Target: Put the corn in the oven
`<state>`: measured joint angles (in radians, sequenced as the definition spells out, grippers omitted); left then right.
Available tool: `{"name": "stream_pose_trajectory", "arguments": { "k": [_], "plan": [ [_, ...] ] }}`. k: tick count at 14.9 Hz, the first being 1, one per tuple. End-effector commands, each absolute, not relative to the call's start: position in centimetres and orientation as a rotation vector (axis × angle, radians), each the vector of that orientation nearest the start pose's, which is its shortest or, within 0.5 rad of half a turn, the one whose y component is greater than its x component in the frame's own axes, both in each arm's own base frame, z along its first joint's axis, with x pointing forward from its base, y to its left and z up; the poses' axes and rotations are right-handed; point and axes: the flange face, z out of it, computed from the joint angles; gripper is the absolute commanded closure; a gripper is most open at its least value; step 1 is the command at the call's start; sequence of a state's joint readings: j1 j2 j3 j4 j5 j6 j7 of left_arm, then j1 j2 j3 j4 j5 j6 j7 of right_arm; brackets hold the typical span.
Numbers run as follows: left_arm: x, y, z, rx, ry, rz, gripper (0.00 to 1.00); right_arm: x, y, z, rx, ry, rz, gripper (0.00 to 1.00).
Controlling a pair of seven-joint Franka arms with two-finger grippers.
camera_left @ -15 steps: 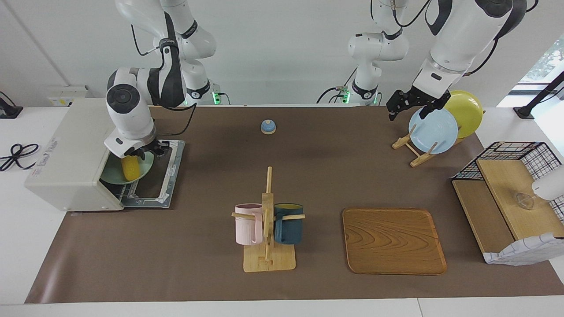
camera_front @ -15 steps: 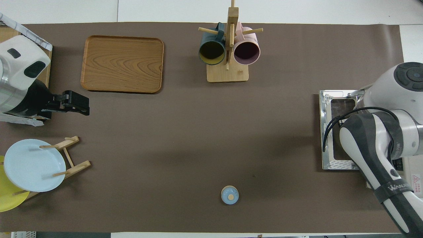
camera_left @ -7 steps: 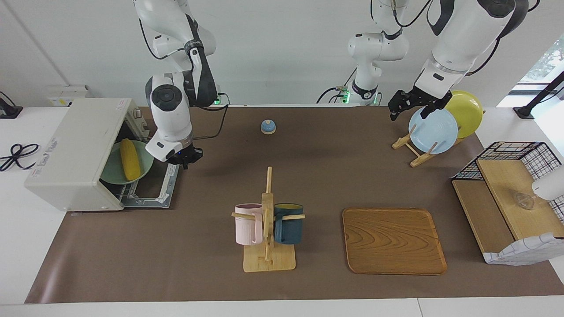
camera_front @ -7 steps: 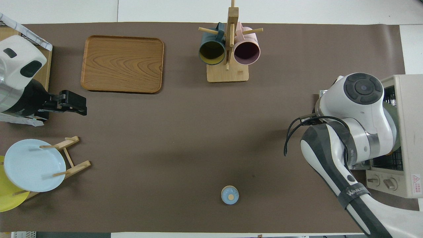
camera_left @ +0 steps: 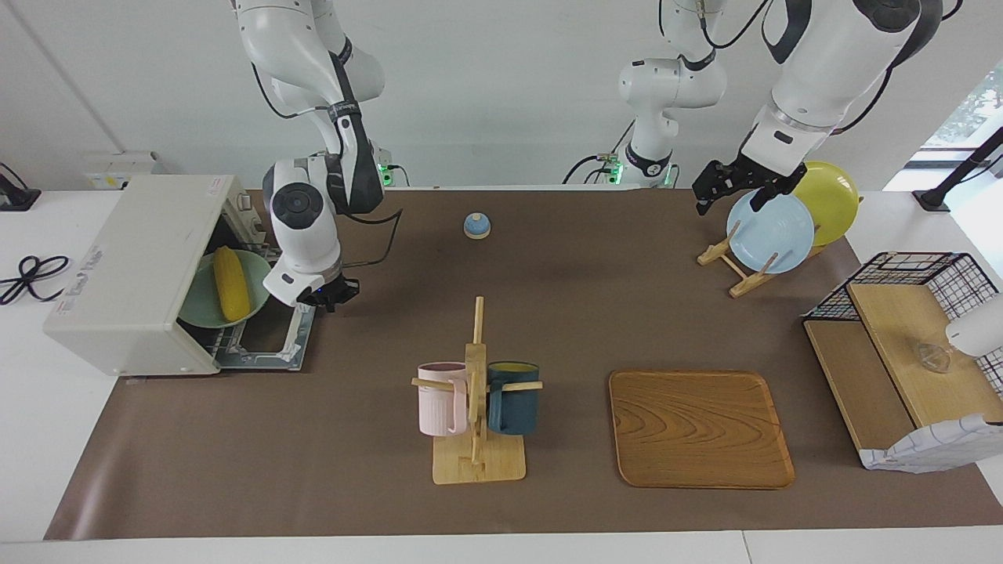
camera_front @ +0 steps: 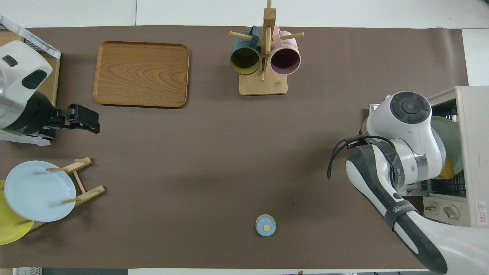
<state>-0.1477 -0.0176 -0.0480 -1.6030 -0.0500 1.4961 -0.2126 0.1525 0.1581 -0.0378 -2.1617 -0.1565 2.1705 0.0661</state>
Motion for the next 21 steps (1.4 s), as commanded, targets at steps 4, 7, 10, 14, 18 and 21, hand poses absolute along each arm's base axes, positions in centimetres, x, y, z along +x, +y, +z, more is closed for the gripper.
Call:
{"name": "stream_pose_trajectory", "arguments": {
  "k": [4,7,10,14,18,21],
  "plan": [
    [52.3,-10.6,61.7,-3.174,-0.031,0.156,0.00,53.6,3.6,29.3,-3.251,-0.190,0.260,1.00],
    [52.4,-10.3,61.7,-3.174,-0.041,0.156,0.00,53.6,3.0,29.0,-3.250,-0.173,0.271,1.00],
    [52.4,-10.2,61.7,-3.175,-0.043,0.158,0.00,53.6,3.1,28.9,-3.263,-0.212,0.276,1.00],
    [52.4,-10.2,61.7,-3.175,-0.043,0.158,0.00,54.0,3.1,29.8,-3.334,-0.327,0.327,1.00],
    [52.4,-10.1,61.7,-3.175,-0.045,0.158,0.00,55.8,2.6,34.0,-3.379,-0.455,0.392,1.00],
    [52.4,-10.1,61.7,-3.175,-0.045,0.158,0.00,56.2,1.2,37.2,-3.368,-0.514,0.419,1.00]
  ]
}}
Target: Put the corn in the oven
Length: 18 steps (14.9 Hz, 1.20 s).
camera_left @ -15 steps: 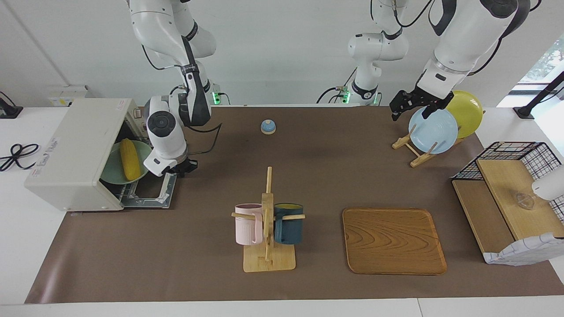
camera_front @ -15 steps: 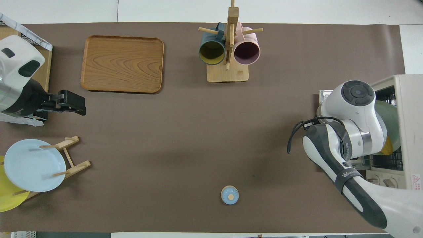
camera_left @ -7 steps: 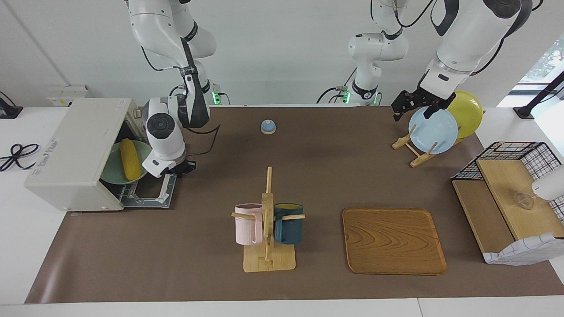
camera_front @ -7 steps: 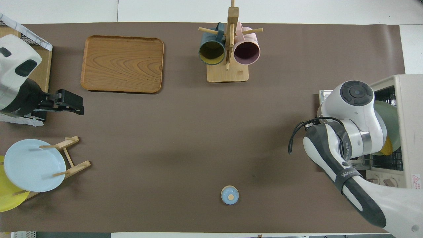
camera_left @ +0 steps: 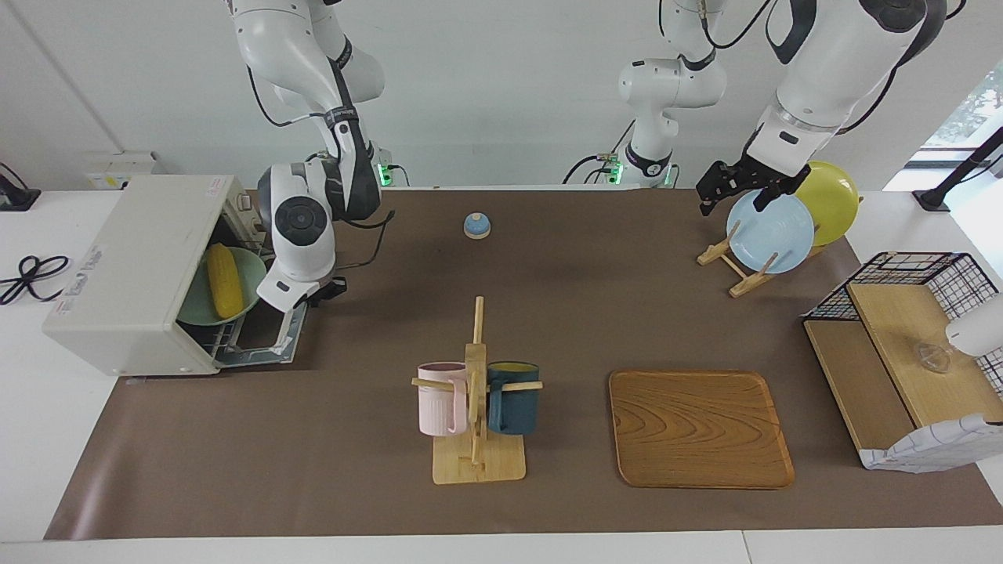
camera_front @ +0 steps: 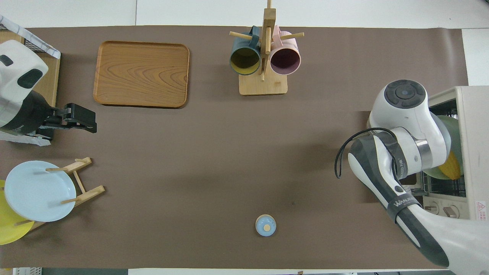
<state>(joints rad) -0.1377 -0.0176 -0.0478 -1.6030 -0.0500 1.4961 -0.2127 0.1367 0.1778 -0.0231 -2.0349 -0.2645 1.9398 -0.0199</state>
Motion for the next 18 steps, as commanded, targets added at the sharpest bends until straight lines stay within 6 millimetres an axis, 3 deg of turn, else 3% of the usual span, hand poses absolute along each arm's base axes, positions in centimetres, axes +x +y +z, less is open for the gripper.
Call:
{"name": "stream_pose_trajectory", "arguments": {
  "k": [1,6,10,14,17,18],
  "plan": [
    [52.4,-10.1,61.7,-3.175,-0.045,0.158,0.00,56.0,0.9,38.1,-3.371,-0.502,0.425,1.00],
    [52.4,-10.1,61.7,-3.175,-0.045,0.158,0.00,54.8,-2.4,42.6,-3.369,-0.476,0.418,1.00],
    [52.4,-10.1,61.7,-3.175,-0.045,0.158,0.00,54.0,-6.6,45.2,-3.355,-0.468,0.427,1.00],
    [52.4,-10.1,61.7,-3.175,-0.045,0.158,0.00,53.5,-6.9,47.5,-3.352,-0.456,0.430,1.00],
    [52.4,-10.1,61.7,-3.175,-0.045,0.158,0.00,53.9,-6.1,51.8,-3.344,-0.412,0.422,0.33],
    [52.4,-10.1,61.7,-3.174,-0.046,0.158,0.00,54.0,-5.8,53.5,-3.337,-0.399,0.396,0.02]
  ]
}}
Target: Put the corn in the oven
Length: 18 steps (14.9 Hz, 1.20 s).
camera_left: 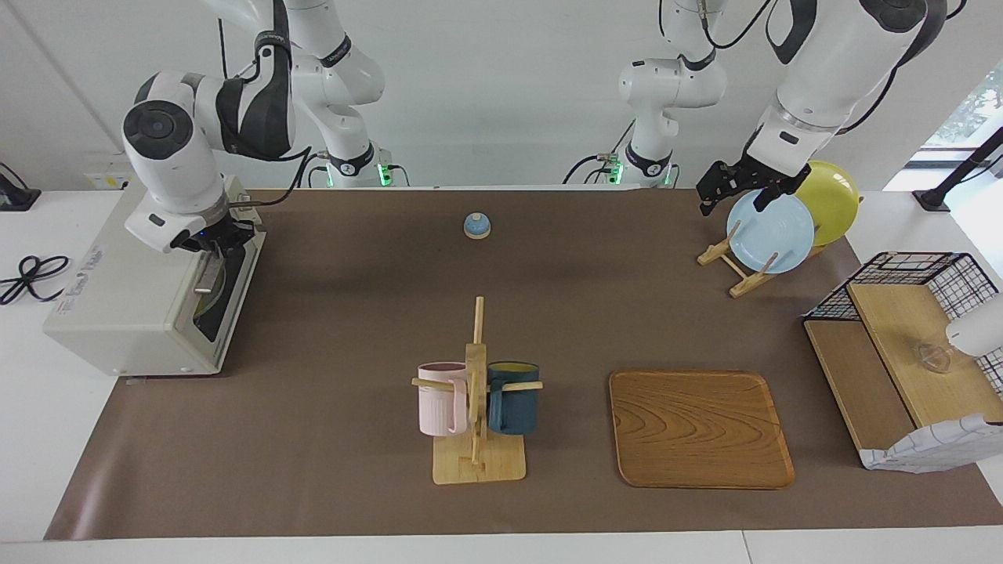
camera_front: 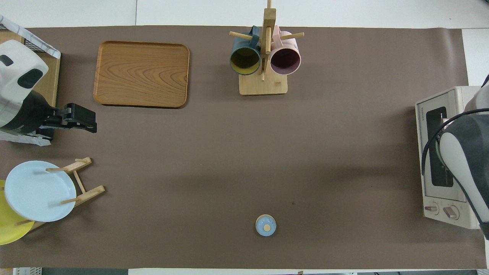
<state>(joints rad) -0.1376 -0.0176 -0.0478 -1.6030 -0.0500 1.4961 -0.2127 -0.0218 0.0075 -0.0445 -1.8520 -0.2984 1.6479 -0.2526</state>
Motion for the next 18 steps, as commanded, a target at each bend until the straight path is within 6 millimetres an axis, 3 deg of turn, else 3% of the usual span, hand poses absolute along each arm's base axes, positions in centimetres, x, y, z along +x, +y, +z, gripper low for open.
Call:
{"name": "stream_pose_trajectory", "arguments": {
  "k": [1,3,7,18],
  "plan": [
    [52.4,-10.1,61.7,-3.175,-0.045,0.158,0.00,54.2,-5.5,55.3,-3.316,-0.381,0.352,0.00],
    [52.4,-10.1,61.7,-3.175,-0.045,0.158,0.00,54.5,-4.1,58.0,-3.235,-0.352,0.246,0.00],
    [52.4,-10.1,61.7,-3.175,-0.045,0.158,0.00,54.7,-1.4,60.1,-3.123,-0.262,0.176,0.00],
    [52.4,-10.1,61.7,-3.175,-0.045,0.158,0.00,53.9,-0.9,60.2,-3.118,-0.115,0.229,0.00]
  ]
}}
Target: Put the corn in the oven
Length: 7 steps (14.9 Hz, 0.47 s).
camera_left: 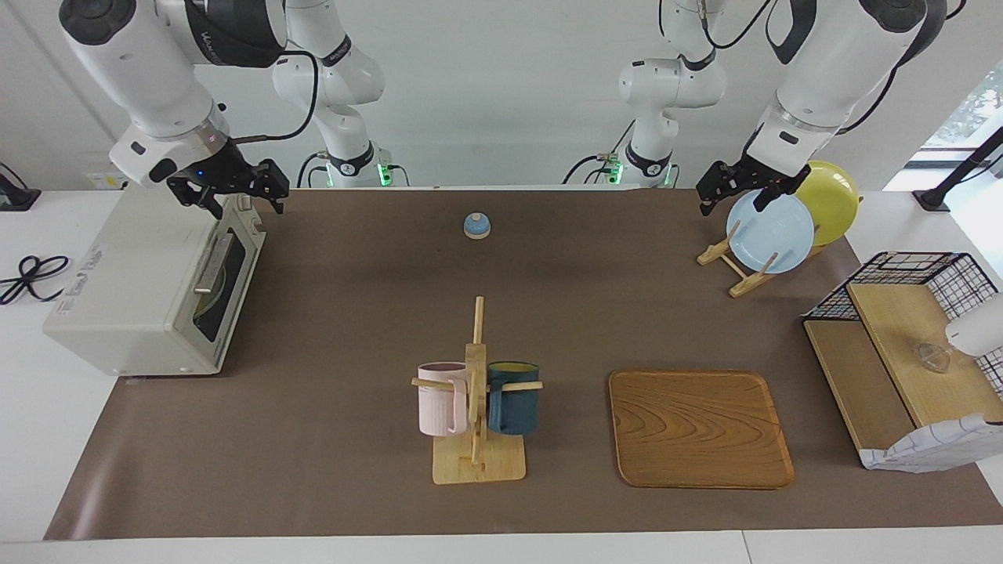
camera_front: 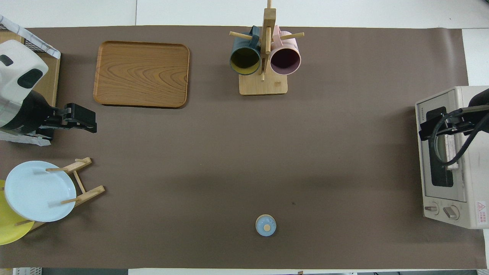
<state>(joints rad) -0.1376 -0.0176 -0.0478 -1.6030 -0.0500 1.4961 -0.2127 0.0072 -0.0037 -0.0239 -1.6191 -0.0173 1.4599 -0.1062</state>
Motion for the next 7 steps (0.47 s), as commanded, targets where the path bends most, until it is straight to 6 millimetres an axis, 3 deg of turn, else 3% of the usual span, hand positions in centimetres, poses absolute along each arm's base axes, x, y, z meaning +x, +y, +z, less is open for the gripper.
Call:
{"name": "stream_pose_trajectory", "arguments": {
  "k": [1,3,7],
  "plan": [
    [52.4,-10.1,61.7,-3.175,-0.045,0.158,0.00,53.7,-0.8,60.4,-3.117,-0.122,0.227,0.00],
    [52.4,-10.1,61.7,-3.175,-0.045,0.158,0.00,53.3,1.0,61.1,-3.122,-0.168,0.204,0.00],
    [52.4,-10.1,61.7,-3.175,-0.045,0.158,0.00,53.4,0.8,61.0,-3.121,-0.156,0.201,0.00]
  ]
}}
